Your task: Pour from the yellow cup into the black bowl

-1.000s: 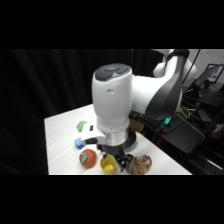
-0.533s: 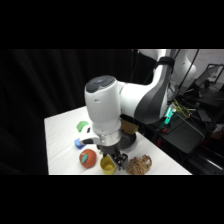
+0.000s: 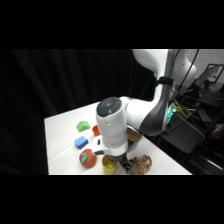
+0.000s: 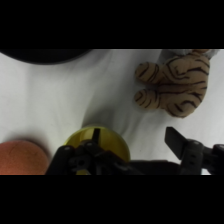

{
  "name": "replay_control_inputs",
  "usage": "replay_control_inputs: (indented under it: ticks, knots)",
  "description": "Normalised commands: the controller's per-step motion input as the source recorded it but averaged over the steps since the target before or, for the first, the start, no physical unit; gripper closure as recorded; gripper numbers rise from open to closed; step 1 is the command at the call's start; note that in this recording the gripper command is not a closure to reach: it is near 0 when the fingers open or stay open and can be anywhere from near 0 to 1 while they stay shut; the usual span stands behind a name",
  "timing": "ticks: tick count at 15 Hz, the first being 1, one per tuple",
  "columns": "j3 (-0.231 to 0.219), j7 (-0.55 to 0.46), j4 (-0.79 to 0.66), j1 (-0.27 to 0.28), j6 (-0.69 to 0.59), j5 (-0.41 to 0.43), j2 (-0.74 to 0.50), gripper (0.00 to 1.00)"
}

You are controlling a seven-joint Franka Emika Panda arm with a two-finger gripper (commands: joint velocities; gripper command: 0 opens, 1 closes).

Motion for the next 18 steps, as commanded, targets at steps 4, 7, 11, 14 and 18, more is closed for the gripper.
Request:
replay_control_inputs:
  ticks: [4,7,11,14,18]
  knots:
    - [0.016,-0.05,0.01,0.033,0.1,0.108,0.0,1.0]
    - [0.007,-0.03,0.03,0.044,0.02,0.092,-0.05,1.0]
    - [-0.021,0.03,0.0,0.087,0.03,0.041,-0.07,0.55]
    - [-0.064,0.08,-0.07,0.1,0.01,-0.009,-0.13,0.37]
    - [-0.115,0.13,-0.2,0.073,-0.05,-0.05,-0.36,0.18]
